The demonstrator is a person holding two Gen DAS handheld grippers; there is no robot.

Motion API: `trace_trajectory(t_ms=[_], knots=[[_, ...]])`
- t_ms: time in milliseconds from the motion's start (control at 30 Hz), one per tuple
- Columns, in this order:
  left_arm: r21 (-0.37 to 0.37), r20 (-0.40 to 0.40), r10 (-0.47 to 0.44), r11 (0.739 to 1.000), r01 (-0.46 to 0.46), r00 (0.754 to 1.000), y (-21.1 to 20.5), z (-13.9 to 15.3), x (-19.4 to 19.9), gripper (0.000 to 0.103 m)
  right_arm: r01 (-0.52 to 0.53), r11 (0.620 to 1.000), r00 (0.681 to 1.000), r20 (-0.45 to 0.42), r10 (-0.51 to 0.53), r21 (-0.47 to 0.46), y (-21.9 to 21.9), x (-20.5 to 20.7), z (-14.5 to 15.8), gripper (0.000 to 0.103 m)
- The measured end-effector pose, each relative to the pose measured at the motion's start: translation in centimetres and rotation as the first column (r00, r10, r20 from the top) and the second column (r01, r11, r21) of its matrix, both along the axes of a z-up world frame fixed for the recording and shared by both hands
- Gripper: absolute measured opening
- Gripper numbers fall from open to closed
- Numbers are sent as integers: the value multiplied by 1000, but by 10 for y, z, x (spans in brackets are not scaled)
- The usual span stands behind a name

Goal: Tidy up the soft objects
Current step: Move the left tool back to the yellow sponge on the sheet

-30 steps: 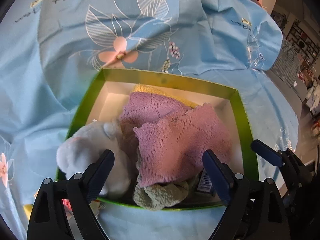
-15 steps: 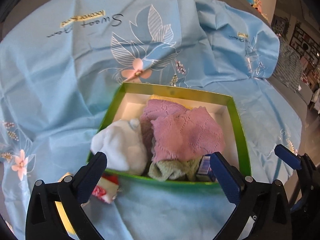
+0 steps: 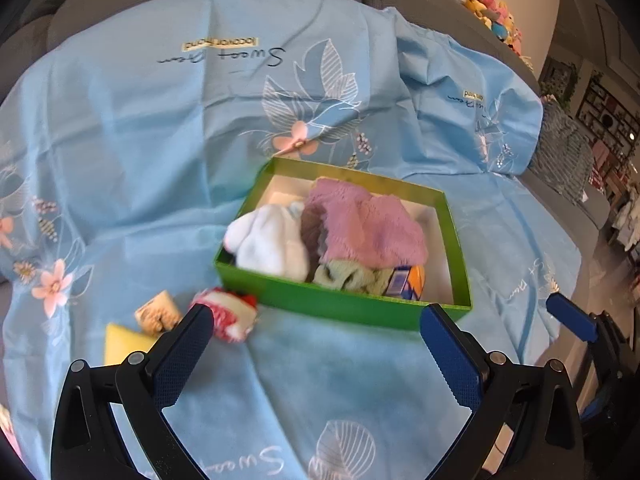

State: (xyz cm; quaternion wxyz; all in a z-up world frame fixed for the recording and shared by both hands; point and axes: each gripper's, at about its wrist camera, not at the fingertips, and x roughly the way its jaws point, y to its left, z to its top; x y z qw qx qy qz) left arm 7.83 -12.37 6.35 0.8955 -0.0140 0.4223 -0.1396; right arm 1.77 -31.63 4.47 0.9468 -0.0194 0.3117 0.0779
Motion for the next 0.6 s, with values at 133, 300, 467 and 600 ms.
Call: trace_trajectory(t_ms=[133,300,467,600], knots=[[-14,2,17,1000,-17,1000,13,2,-19,103,-20,1000,1000,11,21,-16,10,-17,5,102],[-17,29,31,999,-30,999,28,6,-38,103,-43,999,999,22,44,-32,25,-33,8,102],[-18,46,44,999,-43,998,45,6,-53,103,-67,997,997,24,68,-39,41,-45,6,102],[-40,28,69,997,-68,997,66,-2,-63,103,-89,995,996,12,89,-35,52,-50,-1,102]])
